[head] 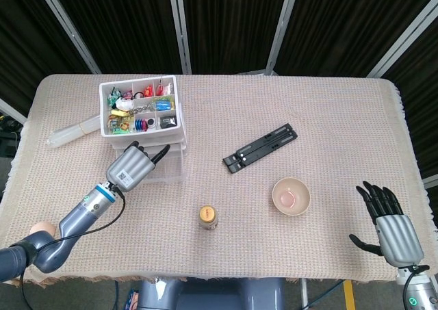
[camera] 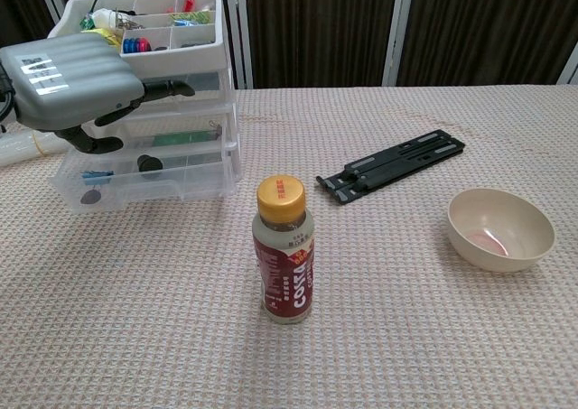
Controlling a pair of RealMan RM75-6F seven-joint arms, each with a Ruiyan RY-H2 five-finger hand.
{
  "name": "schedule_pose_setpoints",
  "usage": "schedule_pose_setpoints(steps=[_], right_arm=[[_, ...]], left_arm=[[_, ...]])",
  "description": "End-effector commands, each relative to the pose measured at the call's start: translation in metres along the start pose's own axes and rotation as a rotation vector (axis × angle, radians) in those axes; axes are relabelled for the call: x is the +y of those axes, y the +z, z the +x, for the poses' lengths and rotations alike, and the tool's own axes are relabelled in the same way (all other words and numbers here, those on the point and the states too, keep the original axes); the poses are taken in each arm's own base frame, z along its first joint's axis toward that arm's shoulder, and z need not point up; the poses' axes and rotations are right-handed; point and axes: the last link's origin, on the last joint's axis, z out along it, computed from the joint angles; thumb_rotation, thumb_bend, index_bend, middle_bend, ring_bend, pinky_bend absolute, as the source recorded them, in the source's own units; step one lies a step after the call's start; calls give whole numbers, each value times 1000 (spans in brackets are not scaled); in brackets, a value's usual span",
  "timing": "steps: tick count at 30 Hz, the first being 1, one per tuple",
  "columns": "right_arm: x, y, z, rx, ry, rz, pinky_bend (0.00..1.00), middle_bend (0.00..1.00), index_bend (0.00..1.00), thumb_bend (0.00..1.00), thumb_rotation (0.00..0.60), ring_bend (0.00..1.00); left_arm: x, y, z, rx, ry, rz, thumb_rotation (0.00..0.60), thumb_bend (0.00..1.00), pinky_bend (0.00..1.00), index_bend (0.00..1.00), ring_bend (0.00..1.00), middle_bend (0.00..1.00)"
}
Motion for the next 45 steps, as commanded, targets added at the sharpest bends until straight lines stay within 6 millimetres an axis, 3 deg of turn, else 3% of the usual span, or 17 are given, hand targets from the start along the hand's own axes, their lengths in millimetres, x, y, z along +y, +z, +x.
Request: schedule_pose_setpoints(steps=[1, 6, 12, 18, 26, 37, 45], right_arm=[[0, 0, 0, -2, 0, 0, 0, 0, 17, 77, 600, 0], [0, 0, -1, -2, -1, 0, 0, 0, 18, 78, 600, 0], [0, 0, -1, -1, -6, -1, 0, 0, 19, 78, 600, 0], [-1, 0, -1, 2, -8, 1, 0, 0, 19, 77, 600, 0], [0, 0, 0, 2, -6, -1, 0, 0, 19, 77, 600, 0], [0, 1, -1, 1, -4, -2, 0, 0, 19, 77, 600, 0], [-1, 1, -1, 0, -2, 0, 0, 0, 19, 77, 600, 0]], left_arm=[[1, -18, -1, 20, 7, -21, 600, 349, 403, 142, 391, 413], [6, -50, -1, 67, 91, -132, 600, 351, 232, 153, 180, 165], [3, -79, -4, 66, 256, -299, 600, 364, 109, 155, 10, 46], [8, -92, -7, 28, 355, -428, 600, 373, 101, 169, 0, 42], [23, -93, -23, -36, 399, -523, 600, 376, 97, 174, 0, 40], [31, -76, -38, -78, 380, -495, 600, 379, 94, 174, 0, 34], [19, -68, -46, -109, 394, -441, 600, 380, 95, 176, 0, 33]])
